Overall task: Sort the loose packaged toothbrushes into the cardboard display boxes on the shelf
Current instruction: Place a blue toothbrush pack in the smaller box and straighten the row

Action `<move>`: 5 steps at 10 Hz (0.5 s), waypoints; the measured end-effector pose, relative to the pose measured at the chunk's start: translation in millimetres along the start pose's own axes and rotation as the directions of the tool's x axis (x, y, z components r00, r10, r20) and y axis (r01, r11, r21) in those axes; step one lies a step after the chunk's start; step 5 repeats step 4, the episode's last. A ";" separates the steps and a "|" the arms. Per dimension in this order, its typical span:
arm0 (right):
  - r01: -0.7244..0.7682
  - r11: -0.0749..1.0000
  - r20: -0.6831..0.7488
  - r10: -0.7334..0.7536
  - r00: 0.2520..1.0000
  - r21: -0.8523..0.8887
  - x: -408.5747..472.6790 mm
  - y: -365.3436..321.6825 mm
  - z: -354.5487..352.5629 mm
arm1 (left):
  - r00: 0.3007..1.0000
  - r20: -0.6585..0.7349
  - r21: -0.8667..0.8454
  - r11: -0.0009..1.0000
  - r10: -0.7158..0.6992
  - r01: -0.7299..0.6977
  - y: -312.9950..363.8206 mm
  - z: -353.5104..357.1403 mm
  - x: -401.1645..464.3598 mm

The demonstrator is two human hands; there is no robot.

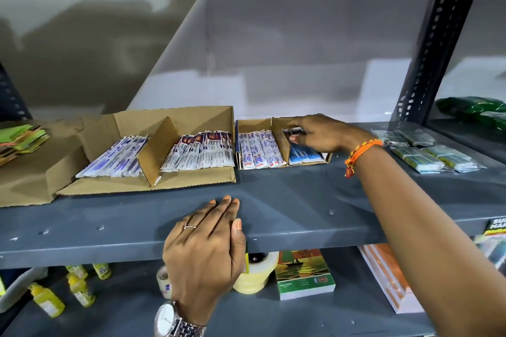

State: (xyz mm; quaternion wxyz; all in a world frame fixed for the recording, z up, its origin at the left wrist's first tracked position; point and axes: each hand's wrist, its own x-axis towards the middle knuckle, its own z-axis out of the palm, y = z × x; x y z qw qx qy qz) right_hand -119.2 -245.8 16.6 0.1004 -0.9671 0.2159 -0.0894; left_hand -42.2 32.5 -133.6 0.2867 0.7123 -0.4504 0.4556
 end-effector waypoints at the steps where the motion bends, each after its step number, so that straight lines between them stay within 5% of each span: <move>1: 0.099 0.939 -0.361 0.028 0.932 0.329 -14.2 2.8 -11.9 | 0.994 0.033 -0.091 0.990 -0.105 0.108 3.1 -16.1 16.1; 2: 0.201 0.853 -0.563 0.125 0.817 0.482 -21.4 -3.1 -17.5 | 0.989 -0.032 -0.180 0.974 -0.146 0.138 0.5 -29.6 44.0; 3: 0.302 0.850 -0.757 0.159 0.634 0.431 -17.3 -23.7 -30.0 | 0.978 -0.156 -0.237 0.967 -0.137 0.098 -13.3 -36.9 107.5; 4: 0.280 0.914 -0.826 0.095 0.555 0.294 -1.8 -39.4 -43.0 | 0.987 -0.105 -0.192 0.976 -0.124 0.102 -35.8 -27.1 164.6; 5: 0.280 0.914 -0.826 0.095 0.555 0.294 -1.8 -39.4 -43.0 | 0.987 -0.105 -0.192 0.976 -0.124 0.102 -35.8 -27.1 164.6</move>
